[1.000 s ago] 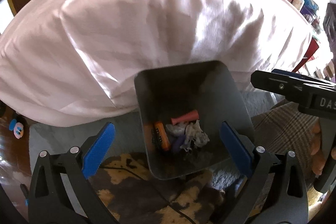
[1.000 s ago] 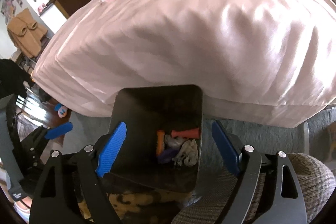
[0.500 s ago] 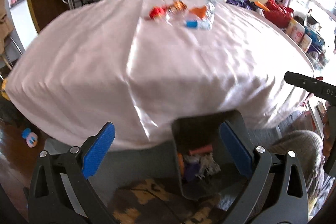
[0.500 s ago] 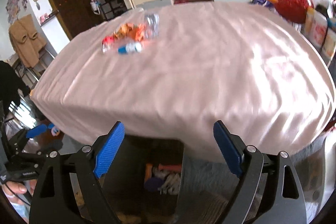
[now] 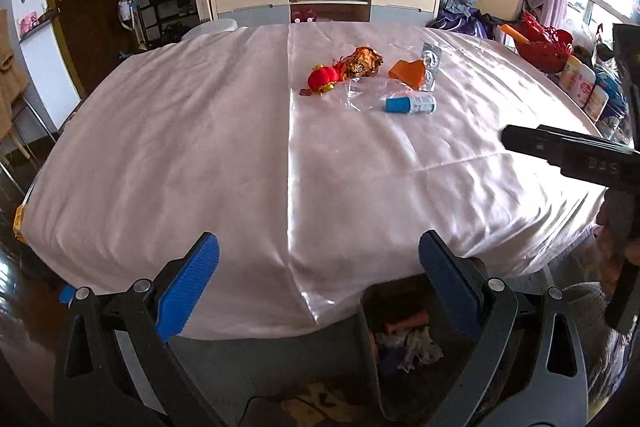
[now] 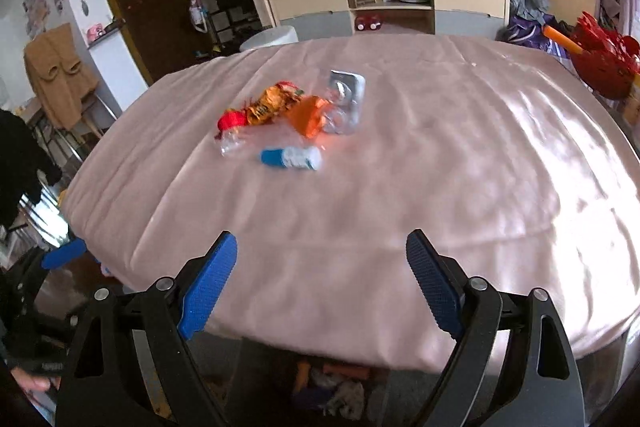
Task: Collect trash
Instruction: 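Move both open tools back over the table toward the remaining trash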
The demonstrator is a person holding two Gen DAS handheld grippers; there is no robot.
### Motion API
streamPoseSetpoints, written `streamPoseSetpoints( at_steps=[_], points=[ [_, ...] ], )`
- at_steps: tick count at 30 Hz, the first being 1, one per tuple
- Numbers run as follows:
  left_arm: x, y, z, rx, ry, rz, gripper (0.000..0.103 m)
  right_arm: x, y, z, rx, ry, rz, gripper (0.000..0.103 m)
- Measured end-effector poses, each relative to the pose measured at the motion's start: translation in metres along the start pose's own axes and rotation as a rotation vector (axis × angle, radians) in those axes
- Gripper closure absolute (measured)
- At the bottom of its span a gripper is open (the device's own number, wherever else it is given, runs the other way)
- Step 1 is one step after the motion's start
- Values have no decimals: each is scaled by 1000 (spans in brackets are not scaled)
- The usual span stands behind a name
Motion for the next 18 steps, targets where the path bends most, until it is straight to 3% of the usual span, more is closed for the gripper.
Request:
streamPoseSetpoints(
  at_steps=[4,13,18],
  points=[
    [-5,-7,-9,-7,-12,-2,8,-15,-21,-15,-11,0,-28,34],
    [-18,-18,-28,-4,-10,3,8,-30,-66,-36,-78,-22,-27,34],
    [-23,-26,-36,-11,-9,8,8,-39,-74,-45,-54,-5,-4,35]
  ],
)
Point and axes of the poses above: each gripper's, at about its wrist camera, not at the fingertips, and y roughly against the way its jaws point, x to its right, z to its underside, the point moved 6 cm from there along -y, roughly the way its jaws point, and after that the axes turned 15 degrees about -x, right-handed, at the moved point
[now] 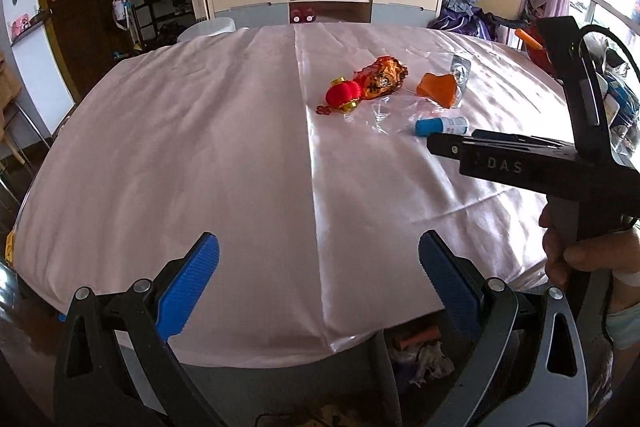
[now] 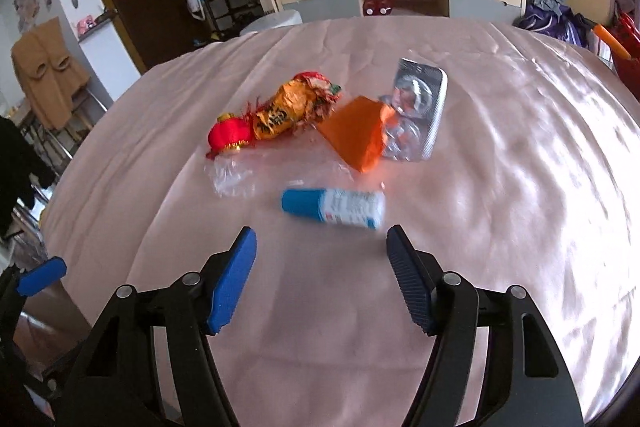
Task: Collect trash
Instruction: 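Move both open tools back over the table toward the remaining trash, then grasp the clear plastic bag with the left tool while the right tool grasps the blue-capped bottle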
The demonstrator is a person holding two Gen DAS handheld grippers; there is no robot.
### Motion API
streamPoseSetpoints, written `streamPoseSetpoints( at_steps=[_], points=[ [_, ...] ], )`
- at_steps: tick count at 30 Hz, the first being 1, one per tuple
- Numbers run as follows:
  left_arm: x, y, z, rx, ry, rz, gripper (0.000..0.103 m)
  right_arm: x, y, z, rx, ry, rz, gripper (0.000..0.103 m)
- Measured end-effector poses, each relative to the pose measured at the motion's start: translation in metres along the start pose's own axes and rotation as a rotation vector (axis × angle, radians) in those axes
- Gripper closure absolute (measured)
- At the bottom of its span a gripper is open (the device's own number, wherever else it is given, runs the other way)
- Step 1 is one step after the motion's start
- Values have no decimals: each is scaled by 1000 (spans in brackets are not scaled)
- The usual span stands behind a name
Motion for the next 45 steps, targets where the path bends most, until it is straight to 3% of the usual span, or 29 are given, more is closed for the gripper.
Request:
streamPoseSetpoints(
  at_steps=[3,6,11,19,31,34,36,38,39,45],
  points=[
    [-4,-6,-3,-7,4,4,8,-5,-5,-7,10,17,32,36],
    [-6,-12,-7,-12,3,7,8,-7,-8,-12,15,37,87,44],
    [-3,-21,-19,-17,-1,20,8,-3,-6,-14,16,66,117,44],
    [21,-33,-51,8,-53,85,11,37,15,-5,29,15,48,44],
    [56,-60,-114,2,-159,136,36,85,30,17,37,-54,20,44],
    [62,-73,-116,-35,-193,146,40,87,30,19,39,-49,17,44],
    [64,-79,-116,-51,-205,138,58,89,31,19,40,-53,12,44],
    [65,-80,-116,-54,-205,135,65,91,31,19,41,-59,6,44],
    [64,-80,-116,-55,-203,136,75,92,32,18,42,-60,6,44],
    [69,-76,-110,-65,-223,136,81,97,36,23,38,-70,5,44]
  ],
)
Point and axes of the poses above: each gripper's, at about its wrist camera, not at the fingertips, and y roughly against the way its jaws point, x to its right, z to its underside, the point moved 6 cm from there along -y, roughly the way its jaws point, and after that the axes turned 15 degrees about -x, right-handed, at the moved point
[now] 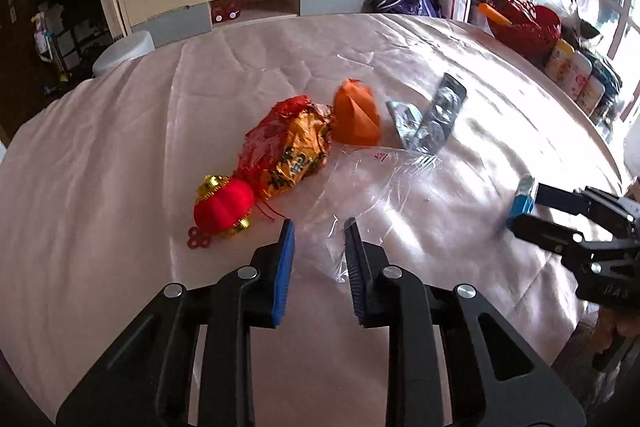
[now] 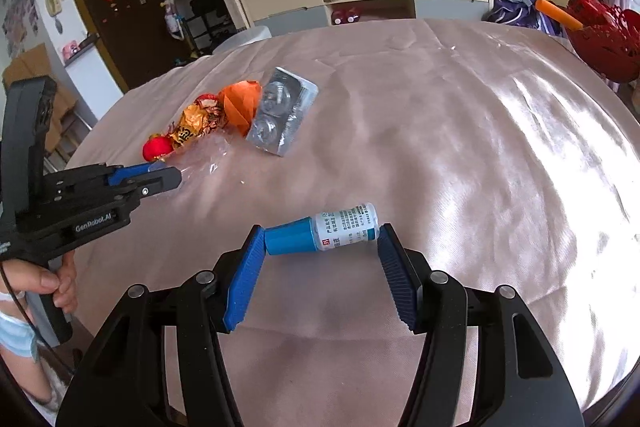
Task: Collect trash
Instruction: 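Grasp the clear plastic bag with the left tool while the right tool grasps the blue-capped bottle, then carry the plastic bag and blue-capped bottle into the black bin and release both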
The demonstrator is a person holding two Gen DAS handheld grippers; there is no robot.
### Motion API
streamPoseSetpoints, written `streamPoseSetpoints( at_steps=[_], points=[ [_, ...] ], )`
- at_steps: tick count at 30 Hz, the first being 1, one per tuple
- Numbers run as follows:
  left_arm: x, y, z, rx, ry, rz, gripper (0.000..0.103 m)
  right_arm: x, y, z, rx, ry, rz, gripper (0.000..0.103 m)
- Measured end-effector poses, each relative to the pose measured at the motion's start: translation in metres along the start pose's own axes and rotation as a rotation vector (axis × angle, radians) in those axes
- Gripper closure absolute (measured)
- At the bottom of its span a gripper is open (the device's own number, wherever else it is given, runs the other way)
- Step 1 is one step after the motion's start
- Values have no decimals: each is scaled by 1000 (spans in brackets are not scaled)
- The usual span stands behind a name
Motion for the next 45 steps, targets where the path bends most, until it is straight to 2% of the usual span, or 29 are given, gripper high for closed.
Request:
streamPoseSetpoints(
  at_steps=[8,19,26,35,45],
  points=[
    [28,18,28,-12,-27,-12,84,0,26,10,23,26,-17,44],
    [64,90,91,86,38,-38,84,-11,86,53,90,69,-38,44],
    [84,106,139,93,82,-26,84,-19,112,86,104,104,-37,44],
    [104,91,203,40,129,8,84,-27,111,121,70,129,-45,44],
    [117,45,243,-45,171,53,83,-22,74,164,-29,77,-66,44]
  ],
)
Point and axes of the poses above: each gripper's, at about its wrist camera, not at the fingertips, and y roughly against the way its jaws point, x to its right, z to its underside, the point moved 6 cm from there along -y, roughly the way its jaws point, and after that the axes turned 15 degrees about -x, right-handed, at the moved point
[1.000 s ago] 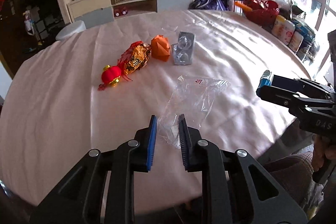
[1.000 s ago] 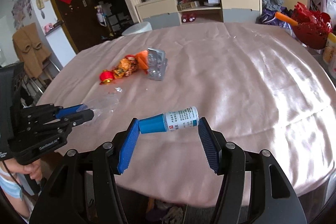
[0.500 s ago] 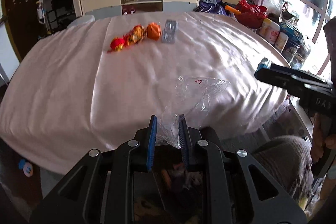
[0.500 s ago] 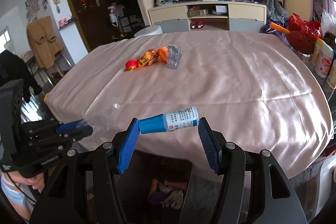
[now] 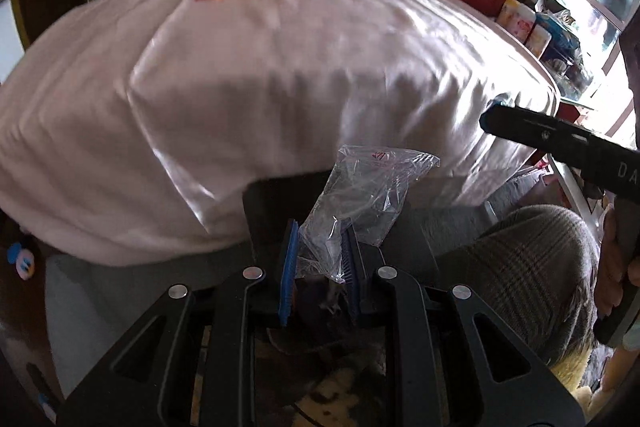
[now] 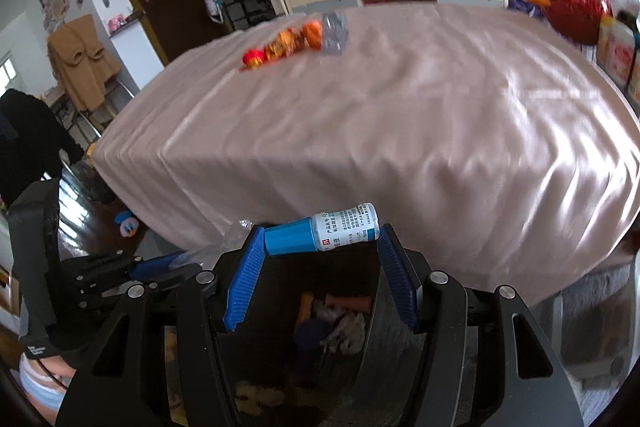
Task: Collect trash
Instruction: 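Carry the plastic bag and blue-capped bottle into the black bin and release both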
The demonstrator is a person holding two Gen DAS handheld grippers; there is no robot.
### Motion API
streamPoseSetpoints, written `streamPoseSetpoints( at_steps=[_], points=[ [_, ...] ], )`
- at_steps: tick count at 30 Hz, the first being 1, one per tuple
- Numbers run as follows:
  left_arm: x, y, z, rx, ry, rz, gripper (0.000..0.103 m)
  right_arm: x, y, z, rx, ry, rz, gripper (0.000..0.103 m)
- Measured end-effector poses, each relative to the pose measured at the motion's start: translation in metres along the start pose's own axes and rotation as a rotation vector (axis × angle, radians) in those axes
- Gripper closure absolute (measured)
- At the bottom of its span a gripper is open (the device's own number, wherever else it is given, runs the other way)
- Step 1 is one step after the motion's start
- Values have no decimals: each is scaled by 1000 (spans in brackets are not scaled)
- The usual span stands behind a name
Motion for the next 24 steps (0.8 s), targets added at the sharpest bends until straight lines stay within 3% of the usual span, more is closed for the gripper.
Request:
streamPoseSetpoints(
  at_steps=[12,18,24],
  points=[
    [8,-59,23,-116,15,19,82,15,-62,35,-137,-107,13,44],
    [8,-73,26,-144,1,-14,81,14,-76,37,-180,-110,23,44],
    [6,-76,25,-150,8,-2,79,9,-80,31,-185,-101,21,44]
  ],
)
Point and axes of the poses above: each gripper's, at about its wrist camera, not at the fingertips, and y roughly against the way its jaws point, x to its right, z to its underside, the point moved 6 cm from there along -y, roughly the way its jaws point, and after that the axes turned 15 degrees about -x, right-handed, at the moved point
